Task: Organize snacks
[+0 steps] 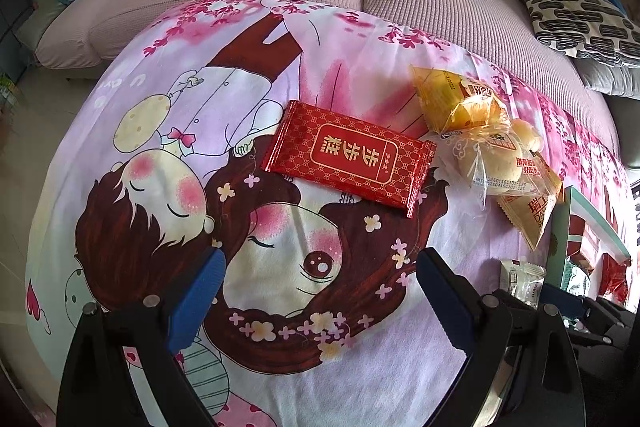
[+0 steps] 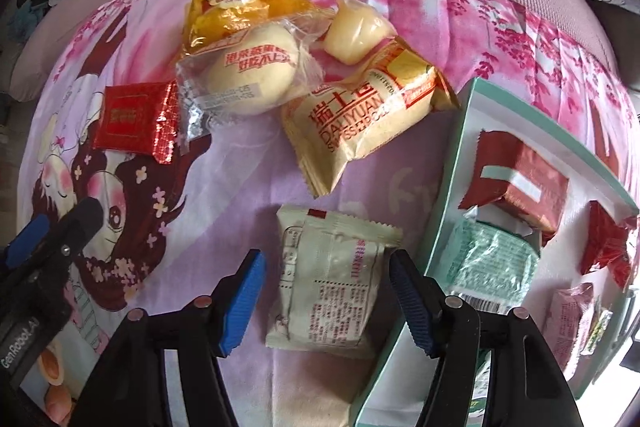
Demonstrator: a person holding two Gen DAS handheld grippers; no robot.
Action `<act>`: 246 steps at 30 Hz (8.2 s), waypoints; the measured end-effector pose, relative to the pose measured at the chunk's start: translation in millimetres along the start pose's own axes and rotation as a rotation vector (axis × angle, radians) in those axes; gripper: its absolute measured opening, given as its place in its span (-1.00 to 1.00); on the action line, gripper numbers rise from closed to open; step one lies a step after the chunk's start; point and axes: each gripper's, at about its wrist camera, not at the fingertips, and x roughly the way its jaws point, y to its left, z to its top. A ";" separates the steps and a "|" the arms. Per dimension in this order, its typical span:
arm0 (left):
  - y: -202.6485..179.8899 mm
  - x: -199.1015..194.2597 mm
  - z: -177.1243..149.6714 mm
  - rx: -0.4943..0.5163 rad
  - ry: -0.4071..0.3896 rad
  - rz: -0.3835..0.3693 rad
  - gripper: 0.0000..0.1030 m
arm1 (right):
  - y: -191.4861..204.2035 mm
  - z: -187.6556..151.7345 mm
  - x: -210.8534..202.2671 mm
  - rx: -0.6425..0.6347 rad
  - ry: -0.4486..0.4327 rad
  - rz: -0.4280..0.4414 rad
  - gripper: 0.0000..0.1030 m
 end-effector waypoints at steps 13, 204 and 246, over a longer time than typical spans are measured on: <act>2.2 9.7 -2.3 -0.019 0.035 -0.062 0.86 | 8.9 -51.1 -8.5 -0.003 -0.108 0.039 0.29; -226.3 -21.0 -25.2 0.303 -0.041 -0.147 0.65 | -251.7 -62.3 -73.3 0.591 -0.375 0.013 0.63; -107.3 -19.7 14.8 0.036 -0.088 0.020 0.97 | -148.1 -37.7 -64.5 0.290 -0.397 0.061 1.00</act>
